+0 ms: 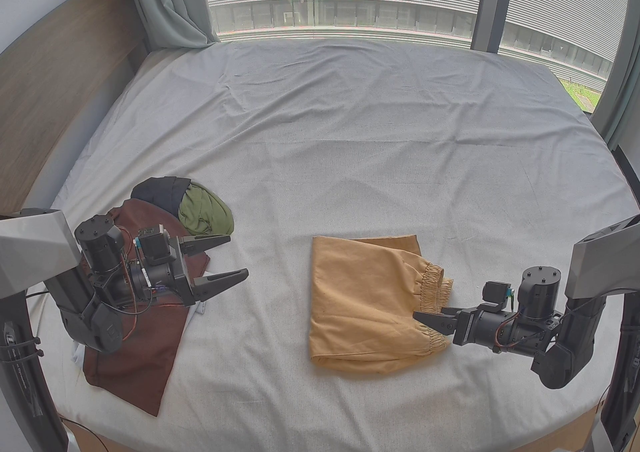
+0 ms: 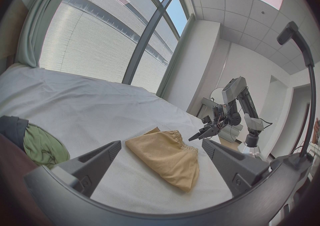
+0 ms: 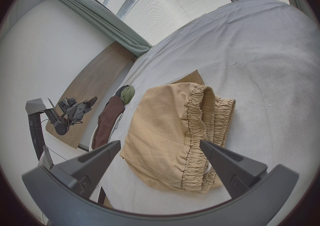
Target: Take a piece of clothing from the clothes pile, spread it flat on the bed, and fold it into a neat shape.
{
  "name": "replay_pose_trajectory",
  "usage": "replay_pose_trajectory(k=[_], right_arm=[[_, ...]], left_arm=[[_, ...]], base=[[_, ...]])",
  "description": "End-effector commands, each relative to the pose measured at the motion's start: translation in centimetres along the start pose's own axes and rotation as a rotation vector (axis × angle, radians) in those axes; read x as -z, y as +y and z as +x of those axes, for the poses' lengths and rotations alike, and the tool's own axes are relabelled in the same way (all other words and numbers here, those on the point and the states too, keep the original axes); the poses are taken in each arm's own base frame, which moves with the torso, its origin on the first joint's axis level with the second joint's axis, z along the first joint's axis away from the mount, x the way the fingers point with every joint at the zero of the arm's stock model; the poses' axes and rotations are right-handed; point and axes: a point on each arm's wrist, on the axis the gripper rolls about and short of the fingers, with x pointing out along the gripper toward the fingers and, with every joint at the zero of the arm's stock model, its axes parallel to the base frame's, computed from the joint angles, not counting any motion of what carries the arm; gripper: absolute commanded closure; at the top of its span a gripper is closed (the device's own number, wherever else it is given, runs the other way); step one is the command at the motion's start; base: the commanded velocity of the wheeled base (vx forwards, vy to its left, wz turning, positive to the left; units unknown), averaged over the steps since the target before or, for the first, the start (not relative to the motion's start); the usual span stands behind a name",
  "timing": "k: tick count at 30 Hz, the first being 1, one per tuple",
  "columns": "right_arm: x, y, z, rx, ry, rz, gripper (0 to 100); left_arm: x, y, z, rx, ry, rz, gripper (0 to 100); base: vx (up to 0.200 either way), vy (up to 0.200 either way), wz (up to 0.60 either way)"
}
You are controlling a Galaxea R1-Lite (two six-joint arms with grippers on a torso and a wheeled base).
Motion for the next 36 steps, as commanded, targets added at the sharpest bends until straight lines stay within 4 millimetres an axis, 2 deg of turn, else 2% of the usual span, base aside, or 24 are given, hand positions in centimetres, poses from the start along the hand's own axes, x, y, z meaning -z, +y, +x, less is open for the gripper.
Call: replay_pose_trajectory(k=[1,7,13,27,36], right_arm=[[-0.3,-0.3,-0.3,0.011,-0.014,0.001,0],[-0.4,-1.5,-0.6,0.047,-0.021,0.014,0],[1.2,-4.4,-0.3,0.126,0.032,-0.033,0],[3.1,-5.2,0.7,0.132,0.099,0.014,0],[3.9,-3.6,2.3,0.076,0.126,0.123,0]], left_arm=[[-0.3,0.2,0.1,0.001,-0.007,0.025,0],[-0.4,0.5,0.3,0.001,-0.013,0.092,0],[-0.3,1.0,0.6,0.003,-0.017,0.125,0],[-0.1,1.0,0.6,0.003,-0.015,0.121,0],[0.4,1.2,0.7,0.001,-0.008,0.111,0]], base=[[0.000,0.000,0.00],[0.000,0.000,0.00],[0.000,0.000,0.00],[0.000,0.000,0.00],[0.000,0.000,0.00]])
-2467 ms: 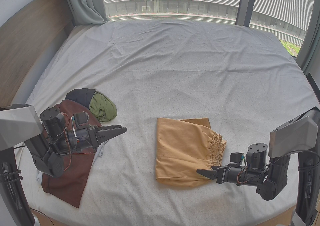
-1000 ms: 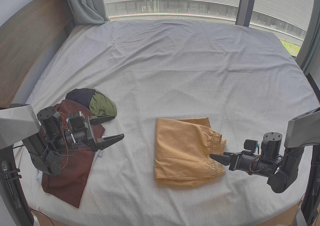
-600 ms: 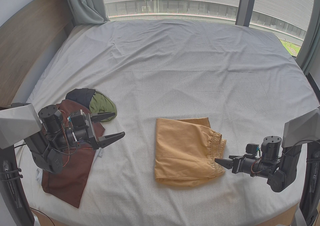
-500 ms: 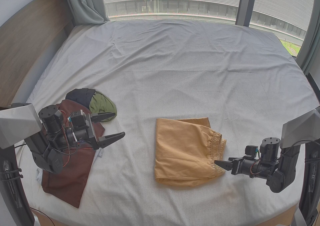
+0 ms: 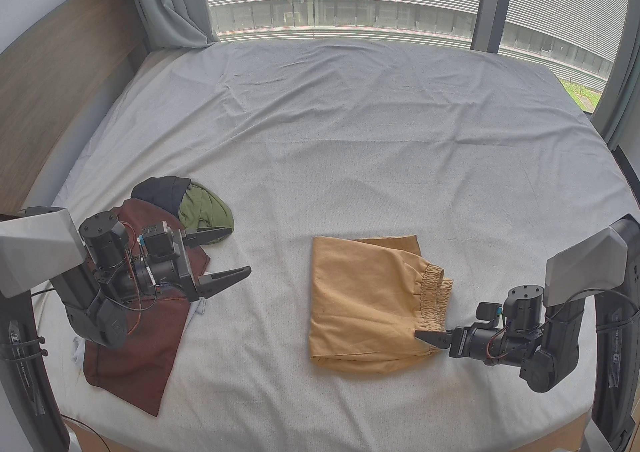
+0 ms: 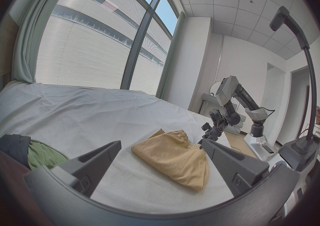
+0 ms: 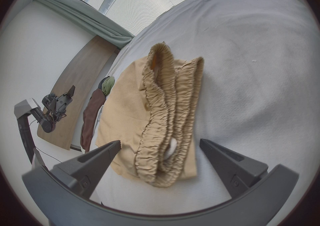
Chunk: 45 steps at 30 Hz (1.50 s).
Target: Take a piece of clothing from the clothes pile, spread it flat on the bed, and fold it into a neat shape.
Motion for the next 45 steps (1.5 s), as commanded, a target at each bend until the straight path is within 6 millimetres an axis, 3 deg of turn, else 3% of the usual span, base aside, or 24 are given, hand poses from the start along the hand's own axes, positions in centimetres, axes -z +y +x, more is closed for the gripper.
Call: replay_pose_trajectory(k=[1,11,25,26,40,45], right_arm=[[0.7,0.7,0.9,-0.026,0.031,0.024,0],[0.2,1.7,2.1,-0.067,0.010,0.069,0],[0.2,1.7,2.2,-0.066,0.005,0.070,0],[0.2,1.7,2.2,-0.066,0.005,0.070,100],[0.4,2.3,2.3,-0.083,0.014,0.058,100],[-0.5,3.2,2.3,-0.117,-0.018,0.029,100]], left_arm=[[0.6,0.2,0.0,-0.003,0.007,-0.011,0],[0.5,0.2,0.0,-0.004,0.006,-0.010,0],[0.6,0.3,-0.2,-0.009,0.009,-0.011,0],[0.6,0.3,-0.2,-0.007,0.009,-0.011,0],[0.7,0.4,-0.2,-0.010,0.010,-0.012,0],[0.7,0.4,-0.3,-0.010,0.010,-0.012,0]], base=[[0.000,0.000,0.00],[0.000,0.000,0.00],[0.000,0.000,0.00],[0.000,0.000,0.00],[0.000,0.000,0.00],[0.000,0.000,0.00]])
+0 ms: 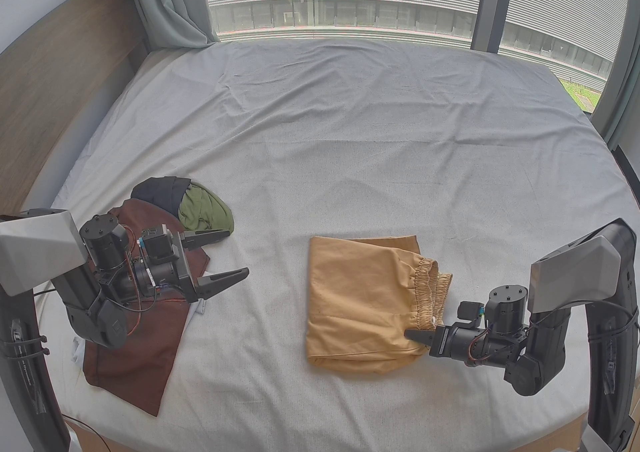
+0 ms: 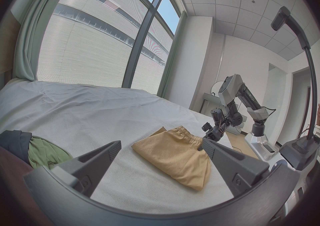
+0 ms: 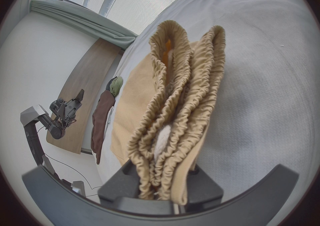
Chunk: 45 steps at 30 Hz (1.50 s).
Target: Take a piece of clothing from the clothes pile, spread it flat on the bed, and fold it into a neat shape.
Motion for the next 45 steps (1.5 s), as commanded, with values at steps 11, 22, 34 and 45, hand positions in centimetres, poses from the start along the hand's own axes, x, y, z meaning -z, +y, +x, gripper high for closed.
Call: replay_pose_trajectory(k=[11,22,34,45], right_arm=[[-3.2,5.2,-1.3,-0.146,-0.117,-0.103,100],[-4.2,6.5,-1.9,-0.184,-0.158,-0.130,100],[-4.7,8.2,-2.1,-0.237,-0.176,-0.131,100],[-5.0,8.5,-2.3,-0.244,-0.189,-0.134,100]], left_arm=[[0.0,-0.2,-0.1,0.002,0.002,-0.004,0],[-0.1,-0.2,-0.1,0.002,0.001,-0.003,0],[-0.7,-0.3,-0.1,0.003,-0.007,0.010,0],[-1.6,-1.0,-0.2,0.011,-0.017,0.026,0]], base=[[0.000,0.000,0.00],[0.000,0.000,0.00],[0.000,0.000,0.00],[0.000,0.000,0.00]])
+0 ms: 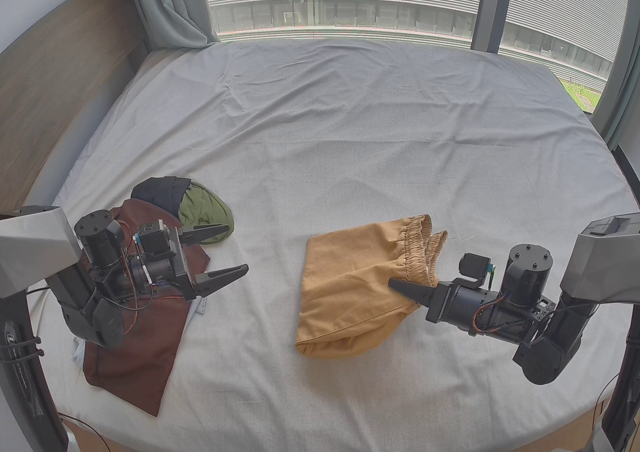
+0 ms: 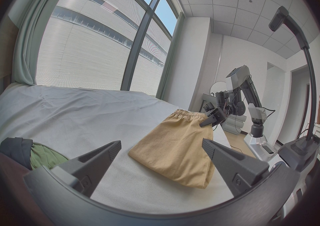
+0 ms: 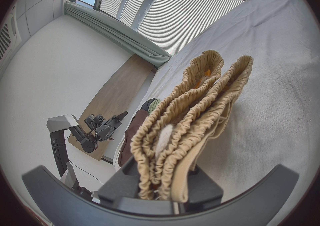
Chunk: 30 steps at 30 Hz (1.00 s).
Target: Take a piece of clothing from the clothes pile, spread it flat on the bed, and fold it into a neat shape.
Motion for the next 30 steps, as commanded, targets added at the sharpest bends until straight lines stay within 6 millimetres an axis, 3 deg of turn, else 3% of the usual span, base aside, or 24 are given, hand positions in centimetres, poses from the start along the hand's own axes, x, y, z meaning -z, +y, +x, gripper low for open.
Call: replay_pose_trajectory(k=[1,15,30], right_arm=[[-0.3,0.1,-0.1,-0.002,-0.009,0.000,100],[-0.8,0.4,0.5,-0.026,-0.030,0.022,100],[-3.6,1.4,1.8,-0.100,-0.122,0.007,100]], left_arm=[[-0.4,-0.3,-0.1,0.003,-0.004,0.006,0],[-0.7,-0.5,-0.2,0.003,-0.006,0.009,0],[-0.7,-0.5,-0.4,-0.003,-0.004,0.006,0]], base=[[0.000,0.000,0.00],[0.000,0.000,0.00],[0.000,0.000,0.00]])
